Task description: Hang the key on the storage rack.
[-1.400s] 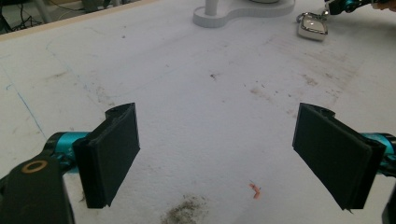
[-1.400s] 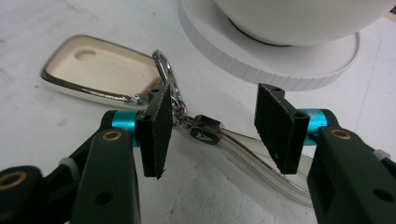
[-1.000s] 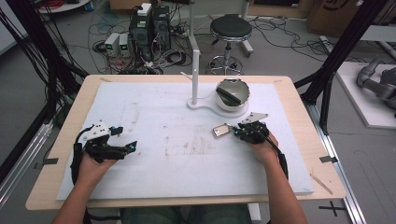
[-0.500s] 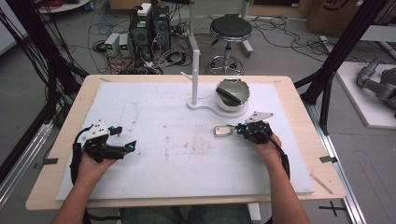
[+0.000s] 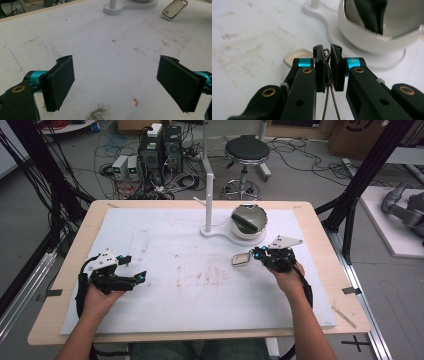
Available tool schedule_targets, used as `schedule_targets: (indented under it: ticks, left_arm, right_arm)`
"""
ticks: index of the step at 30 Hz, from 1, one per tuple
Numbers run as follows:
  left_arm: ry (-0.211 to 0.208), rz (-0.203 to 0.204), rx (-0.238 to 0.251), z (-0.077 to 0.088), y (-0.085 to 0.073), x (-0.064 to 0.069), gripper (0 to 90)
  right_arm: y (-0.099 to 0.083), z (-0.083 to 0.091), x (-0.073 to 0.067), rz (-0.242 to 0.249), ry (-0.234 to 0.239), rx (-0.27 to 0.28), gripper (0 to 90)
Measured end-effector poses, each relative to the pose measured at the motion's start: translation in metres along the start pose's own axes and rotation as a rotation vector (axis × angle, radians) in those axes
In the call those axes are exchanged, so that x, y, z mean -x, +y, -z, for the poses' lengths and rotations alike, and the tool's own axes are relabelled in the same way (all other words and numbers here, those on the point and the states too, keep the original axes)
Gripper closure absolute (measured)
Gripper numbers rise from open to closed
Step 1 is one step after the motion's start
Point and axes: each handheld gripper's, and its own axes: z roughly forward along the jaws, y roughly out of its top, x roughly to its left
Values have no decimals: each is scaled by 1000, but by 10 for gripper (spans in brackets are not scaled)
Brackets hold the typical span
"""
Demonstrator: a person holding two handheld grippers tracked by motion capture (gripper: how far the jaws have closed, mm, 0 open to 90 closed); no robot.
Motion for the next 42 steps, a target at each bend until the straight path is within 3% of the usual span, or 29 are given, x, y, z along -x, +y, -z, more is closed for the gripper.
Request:
schedule_targets:
  ticks: [8, 15, 28, 42]
  left_arm:
    - [0, -1, 3, 0, 1, 1, 146]
    - [1, -2, 3, 1, 1, 1, 146]
    - [1, -12, 10, 2, 3, 2, 146]
    - [0, -18, 12, 2, 3, 1, 146]
  right_arm:
    - [45, 19, -10, 70, 1, 97, 845]
    - [73, 24, -16, 110, -6, 123, 845]
    - [143, 15, -31, 208, -7, 153, 845]
    - [205, -6, -35, 252, -33, 138, 844]
